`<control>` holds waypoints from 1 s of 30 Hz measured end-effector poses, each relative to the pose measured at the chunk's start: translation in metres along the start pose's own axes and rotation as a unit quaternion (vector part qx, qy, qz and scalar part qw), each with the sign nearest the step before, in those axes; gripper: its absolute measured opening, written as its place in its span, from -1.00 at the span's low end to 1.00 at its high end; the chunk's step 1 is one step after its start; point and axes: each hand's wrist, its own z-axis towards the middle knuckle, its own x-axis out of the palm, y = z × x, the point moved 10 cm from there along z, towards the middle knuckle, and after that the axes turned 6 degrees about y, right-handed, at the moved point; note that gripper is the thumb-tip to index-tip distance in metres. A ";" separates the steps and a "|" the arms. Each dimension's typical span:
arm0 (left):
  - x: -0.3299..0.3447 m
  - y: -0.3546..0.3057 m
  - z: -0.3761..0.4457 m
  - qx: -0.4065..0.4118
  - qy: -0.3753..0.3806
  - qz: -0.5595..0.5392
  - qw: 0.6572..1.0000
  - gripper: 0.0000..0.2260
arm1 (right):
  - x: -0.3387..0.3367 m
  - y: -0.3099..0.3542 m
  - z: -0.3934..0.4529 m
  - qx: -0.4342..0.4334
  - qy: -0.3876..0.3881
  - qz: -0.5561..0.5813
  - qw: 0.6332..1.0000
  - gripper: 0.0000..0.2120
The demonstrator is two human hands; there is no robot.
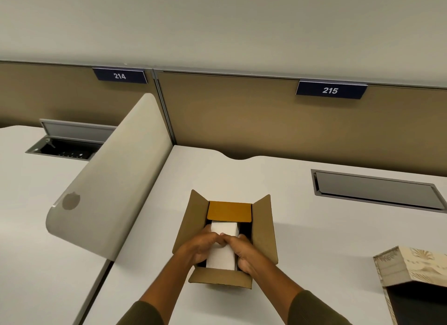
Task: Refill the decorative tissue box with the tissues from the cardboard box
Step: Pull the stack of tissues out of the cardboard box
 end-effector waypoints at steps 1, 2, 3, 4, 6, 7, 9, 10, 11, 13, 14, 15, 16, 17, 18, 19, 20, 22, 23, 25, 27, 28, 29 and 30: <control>0.000 -0.002 -0.002 0.001 -0.004 -0.003 1.000 -0.66 | 0.000 0.002 -0.002 -0.003 0.002 0.005 1.000 -0.44; 0.000 -0.005 -0.004 0.001 -0.007 -0.006 1.000 -0.65 | 0.000 0.005 -0.004 -0.006 0.006 0.012 1.000 -0.46; 0.000 -0.007 -0.006 0.003 -0.009 -0.008 1.000 -0.65 | 0.001 0.009 -0.007 -0.009 0.012 0.021 1.000 -0.48; 0.000 -0.010 -0.008 0.005 -0.012 -0.014 1.000 -0.65 | 0.002 0.012 -0.010 -0.011 0.019 0.031 0.999 -0.50; -0.001 -0.014 -0.012 0.008 -0.023 -0.022 0.999 -0.66 | 0.001 0.020 -0.016 -0.016 0.024 0.046 0.999 -0.51; -0.001 -0.016 -0.013 0.012 -0.027 -0.024 0.999 -0.67 | -0.001 0.024 -0.019 -0.018 0.023 0.052 0.998 -0.51; -0.001 -0.022 -0.019 0.023 -0.032 -0.024 0.999 -0.71 | -0.004 0.030 -0.026 -0.018 0.027 0.066 0.997 -0.52; 0.000 -0.025 -0.022 0.028 -0.034 -0.024 0.999 -0.73 | -0.004 0.033 -0.029 -0.016 0.031 0.072 0.997 -0.53; 0.000 -0.027 -0.025 0.032 -0.034 -0.026 0.999 -0.75 | -0.005 0.035 -0.032 -0.014 0.034 0.075 0.996 -0.53; 0.000 -0.029 -0.030 0.037 -0.030 -0.035 0.998 -0.68 | -0.006 0.037 -0.038 -0.009 0.036 0.080 0.996 -0.50; 0.000 -0.030 -0.033 0.038 -0.030 -0.037 0.998 -0.62 | -0.007 0.039 -0.041 -0.009 0.037 0.084 0.996 -0.49; 0.000 -0.031 -0.037 0.042 -0.034 -0.035 0.998 -0.57 | -0.007 0.041 -0.043 -0.009 0.038 0.090 0.995 -0.48; 0.000 -0.032 -0.040 0.048 -0.039 -0.029 0.998 -0.53 | -0.007 0.043 -0.047 -0.010 0.041 0.097 0.994 -0.48; -0.001 -0.034 -0.042 0.057 -0.048 -0.023 0.997 -0.51 | -0.007 0.045 -0.050 -0.011 0.044 0.103 0.994 -0.48; -0.002 -0.036 -0.045 0.068 -0.056 -0.019 0.996 -0.49 | -0.007 0.047 -0.054 -0.013 0.047 0.109 0.993 -0.48; -0.002 -0.039 -0.049 0.081 -0.063 -0.023 0.994 -0.46 | -0.008 0.050 -0.058 -0.016 0.051 0.113 0.992 -0.49; -0.002 -0.041 -0.052 0.095 -0.068 -0.036 0.992 -0.42 | -0.008 0.053 -0.062 -0.019 0.057 0.118 0.991 -0.49; -0.001 -0.045 -0.059 0.124 -0.072 -0.080 0.986 -0.31 | -0.008 0.062 -0.071 -0.034 0.069 0.124 0.989 -0.50; 0.000 -0.047 -0.062 0.139 -0.071 -0.101 0.983 -0.25 | -0.009 0.067 -0.075 -0.045 0.071 0.126 0.988 -0.50; 0.004 -0.051 -0.069 0.161 -0.065 -0.124 0.977 -0.14 | -0.014 0.077 -0.085 -0.067 0.072 0.134 0.986 -0.52; 0.013 -0.055 -0.074 0.180 -0.047 -0.128 0.974 -0.10 | -0.017 0.086 -0.094 -0.091 0.084 0.143 0.982 -0.63; 0.019 -0.057 -0.076 0.187 -0.034 -0.126 0.974 -0.10 | -0.020 0.091 -0.099 -0.106 0.090 0.146 0.980 -0.67; 0.025 -0.058 -0.077 0.190 -0.020 -0.122 0.974 -0.11 | -0.024 0.096 -0.103 -0.124 0.093 0.146 0.977 -0.69; 0.031 -0.058 -0.078 0.189 -0.003 -0.118 0.975 -0.12 | -0.028 0.101 -0.106 -0.143 0.094 0.145 0.975 -0.68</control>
